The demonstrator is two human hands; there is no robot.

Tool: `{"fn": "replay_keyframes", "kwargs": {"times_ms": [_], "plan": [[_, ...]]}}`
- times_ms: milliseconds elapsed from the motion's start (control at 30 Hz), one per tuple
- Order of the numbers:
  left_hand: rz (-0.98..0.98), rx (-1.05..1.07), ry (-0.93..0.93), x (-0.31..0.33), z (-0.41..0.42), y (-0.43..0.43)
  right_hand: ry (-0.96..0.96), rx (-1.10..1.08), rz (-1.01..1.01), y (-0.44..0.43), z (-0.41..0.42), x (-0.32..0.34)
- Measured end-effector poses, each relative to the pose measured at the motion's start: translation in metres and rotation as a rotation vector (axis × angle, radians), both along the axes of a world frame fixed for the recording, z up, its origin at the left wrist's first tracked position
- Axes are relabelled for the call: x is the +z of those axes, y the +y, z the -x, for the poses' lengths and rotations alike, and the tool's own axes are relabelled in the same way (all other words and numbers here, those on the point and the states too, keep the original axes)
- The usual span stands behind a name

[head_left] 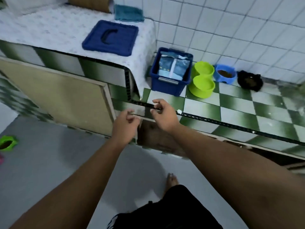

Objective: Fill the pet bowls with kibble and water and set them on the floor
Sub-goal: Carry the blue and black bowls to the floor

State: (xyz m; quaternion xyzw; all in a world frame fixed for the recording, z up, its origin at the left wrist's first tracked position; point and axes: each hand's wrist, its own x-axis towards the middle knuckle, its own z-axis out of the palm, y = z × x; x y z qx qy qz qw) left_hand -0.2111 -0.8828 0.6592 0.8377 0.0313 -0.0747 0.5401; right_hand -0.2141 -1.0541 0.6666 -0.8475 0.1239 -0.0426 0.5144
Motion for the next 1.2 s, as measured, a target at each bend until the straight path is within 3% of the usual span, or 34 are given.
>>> {"fn": "replay_keyframes", "kwargs": {"times_ms": [300, 633, 1000, 1200], "plan": [[-0.012, -0.19, 0.018, -0.008, -0.027, -0.224, -0.066, -0.288, -0.022, -0.218, 0.009, -0.029], [0.06, -0.229, 0.091, -0.009, -0.093, -0.462, 0.097, -0.549, -0.15, -0.463, -0.031, -0.03], [-0.057, -0.29, 0.229, -0.03, -0.195, -0.57, 0.13, -0.681, -0.115, -0.584, -0.092, -0.048], [-0.09, -0.232, 0.316, -0.054, -0.22, -0.599, 0.311, -0.856, 0.017, -0.633, -0.112, -0.061]]}}
